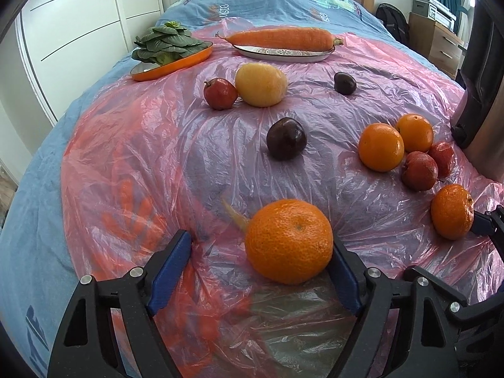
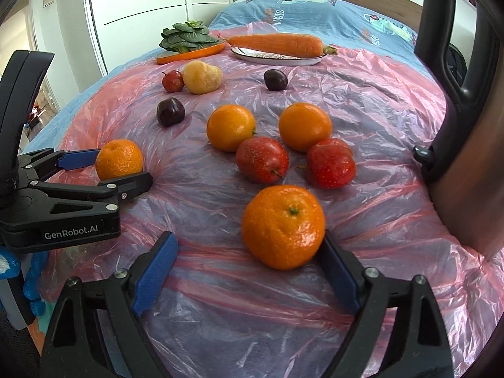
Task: Organize fruits
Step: 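Reach both tools toward the tangerines, each aiming at its own tangerine, then close the left tool on a tangerine while the right tool grasps another tangerine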
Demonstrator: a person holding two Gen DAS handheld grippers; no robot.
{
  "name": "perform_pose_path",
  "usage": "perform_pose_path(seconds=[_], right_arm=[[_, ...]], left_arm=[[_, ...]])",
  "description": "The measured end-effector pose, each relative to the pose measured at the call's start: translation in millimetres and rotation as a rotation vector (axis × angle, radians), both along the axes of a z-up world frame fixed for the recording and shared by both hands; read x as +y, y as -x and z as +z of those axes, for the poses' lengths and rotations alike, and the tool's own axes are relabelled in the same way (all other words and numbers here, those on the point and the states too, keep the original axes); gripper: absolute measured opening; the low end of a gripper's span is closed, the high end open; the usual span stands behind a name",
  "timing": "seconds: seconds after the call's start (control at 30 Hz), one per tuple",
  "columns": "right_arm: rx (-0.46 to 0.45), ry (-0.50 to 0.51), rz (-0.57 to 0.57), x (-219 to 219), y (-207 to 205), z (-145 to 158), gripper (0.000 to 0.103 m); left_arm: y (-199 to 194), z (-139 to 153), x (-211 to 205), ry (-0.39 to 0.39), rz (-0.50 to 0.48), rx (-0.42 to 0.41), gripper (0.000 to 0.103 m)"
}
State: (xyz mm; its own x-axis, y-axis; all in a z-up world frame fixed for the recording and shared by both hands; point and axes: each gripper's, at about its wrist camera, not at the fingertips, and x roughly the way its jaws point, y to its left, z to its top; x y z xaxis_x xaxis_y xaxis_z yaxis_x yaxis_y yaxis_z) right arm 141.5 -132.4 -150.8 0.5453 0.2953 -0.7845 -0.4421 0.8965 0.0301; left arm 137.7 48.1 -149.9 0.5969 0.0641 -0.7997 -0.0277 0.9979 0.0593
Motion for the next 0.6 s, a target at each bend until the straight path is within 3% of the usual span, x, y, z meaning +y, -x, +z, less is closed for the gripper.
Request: perform_pose_path(seconds=[0.27, 0.6], right_arm=[[-0.008, 0.025, 0.012, 4.9, 1.7, -2.5, 0.103], [-0.014, 0.047, 0.013, 9.8, 2.8, -4.1, 0.103]], left_arm=[[-0.3, -2.9, 3.0, -0.010, 0.035, -0.014, 0.094], [-1.2, -4.3, 3.0, -0.020, 0.045, -0.023, 0.097]])
